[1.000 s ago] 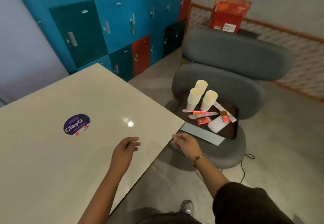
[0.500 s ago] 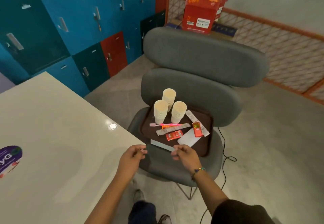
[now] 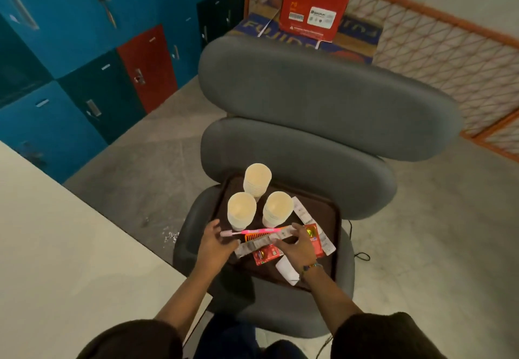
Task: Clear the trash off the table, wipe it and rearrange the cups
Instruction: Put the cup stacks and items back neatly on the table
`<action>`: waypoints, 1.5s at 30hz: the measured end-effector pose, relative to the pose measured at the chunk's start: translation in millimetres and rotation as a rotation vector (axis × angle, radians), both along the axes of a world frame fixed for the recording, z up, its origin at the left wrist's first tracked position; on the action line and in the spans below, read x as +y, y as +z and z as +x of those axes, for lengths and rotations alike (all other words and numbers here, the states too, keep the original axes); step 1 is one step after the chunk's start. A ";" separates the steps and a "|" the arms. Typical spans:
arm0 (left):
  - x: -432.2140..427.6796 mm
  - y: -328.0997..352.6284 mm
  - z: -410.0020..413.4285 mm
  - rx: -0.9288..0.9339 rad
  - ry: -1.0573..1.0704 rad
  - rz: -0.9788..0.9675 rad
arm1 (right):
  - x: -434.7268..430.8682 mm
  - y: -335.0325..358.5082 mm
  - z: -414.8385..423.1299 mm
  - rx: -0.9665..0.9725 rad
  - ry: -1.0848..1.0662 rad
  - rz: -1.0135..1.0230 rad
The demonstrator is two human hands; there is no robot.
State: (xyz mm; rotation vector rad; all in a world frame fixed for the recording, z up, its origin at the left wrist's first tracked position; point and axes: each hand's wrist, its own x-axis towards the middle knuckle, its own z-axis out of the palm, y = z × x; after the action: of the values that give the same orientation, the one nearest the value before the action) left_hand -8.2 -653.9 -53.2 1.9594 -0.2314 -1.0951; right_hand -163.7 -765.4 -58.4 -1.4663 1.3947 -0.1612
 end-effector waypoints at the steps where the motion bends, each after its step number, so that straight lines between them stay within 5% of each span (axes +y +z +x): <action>1: -8.0 -9.0 6.6 0.000 -0.009 0.012 | -8.2 -8.0 6.1 0.008 0.003 0.014; 19: -65.2 -79.0 8.3 -0.282 0.068 -0.105 | -57.8 -86.4 47.6 -0.057 -0.120 -0.118; 29: 4.1 9.9 31.8 -0.376 0.391 -0.248 | -13.8 -9.2 67.4 -0.311 0.178 -0.291; 39: 168.4 89.1 123.1 -0.605 0.771 -0.250 | 92.7 60.1 237.1 -0.534 0.621 -0.083; 45: 243.3 69.1 198.1 -0.486 0.963 -0.207 | 154.7 58.7 354.1 -0.494 0.819 -0.041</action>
State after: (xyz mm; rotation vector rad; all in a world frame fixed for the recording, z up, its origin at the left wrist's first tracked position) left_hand 189.9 -410.6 15.9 1.7711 0.3175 0.0284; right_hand 190.3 -610.7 0.4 -1.7672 0.3442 -0.0216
